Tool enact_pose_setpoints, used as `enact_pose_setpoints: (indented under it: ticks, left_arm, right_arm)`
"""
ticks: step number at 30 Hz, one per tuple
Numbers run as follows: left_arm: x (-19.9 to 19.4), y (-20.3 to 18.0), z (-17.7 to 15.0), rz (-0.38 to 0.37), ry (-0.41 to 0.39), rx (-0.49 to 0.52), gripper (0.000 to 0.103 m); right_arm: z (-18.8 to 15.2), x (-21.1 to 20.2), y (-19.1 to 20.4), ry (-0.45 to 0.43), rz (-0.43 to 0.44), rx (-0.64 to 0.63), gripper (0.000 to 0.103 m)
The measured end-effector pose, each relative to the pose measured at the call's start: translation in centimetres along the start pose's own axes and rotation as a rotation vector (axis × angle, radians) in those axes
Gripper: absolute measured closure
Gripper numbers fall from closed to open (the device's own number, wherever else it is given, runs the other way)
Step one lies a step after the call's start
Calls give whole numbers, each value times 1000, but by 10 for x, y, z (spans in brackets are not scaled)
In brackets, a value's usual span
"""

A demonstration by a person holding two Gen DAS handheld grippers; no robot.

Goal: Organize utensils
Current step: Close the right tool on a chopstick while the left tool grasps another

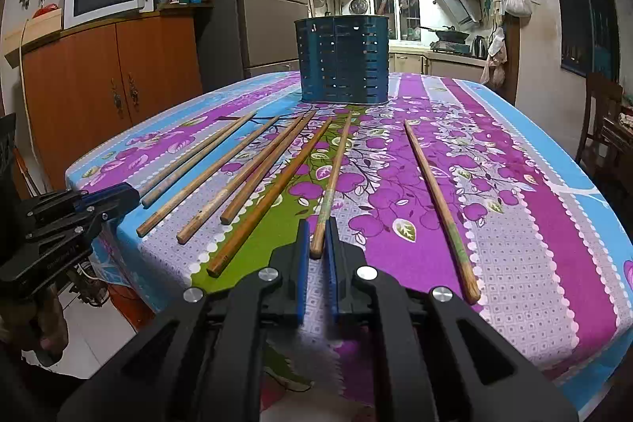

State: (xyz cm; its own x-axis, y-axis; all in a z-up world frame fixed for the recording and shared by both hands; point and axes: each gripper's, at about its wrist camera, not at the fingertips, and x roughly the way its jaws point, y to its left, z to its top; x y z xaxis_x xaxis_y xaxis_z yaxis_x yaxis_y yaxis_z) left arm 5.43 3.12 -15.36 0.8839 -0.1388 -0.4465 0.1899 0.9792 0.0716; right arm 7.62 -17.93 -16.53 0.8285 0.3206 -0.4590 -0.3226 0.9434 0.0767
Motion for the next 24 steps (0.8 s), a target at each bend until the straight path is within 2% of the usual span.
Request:
enact_pose_setpoints:
  ticks: [12,20,22,24]
  left_arm:
    - [-3,3,-10,78,-52,11,88]
    - [-3,5,-14,75,-89,7,88]
    - [-3,5,-14,65,-90,0,94]
    - [-3,5,-14,66,-90,-1,94]
  right_arm:
    - [-3,-1,5,-11,-22,-20,96]
    - [-6,-4,10,-34,-48,-52,96]
    - [-7,-4,9,-41,-48,-40,96]
    - [-8,-4,9,-53,-46,-30,97]
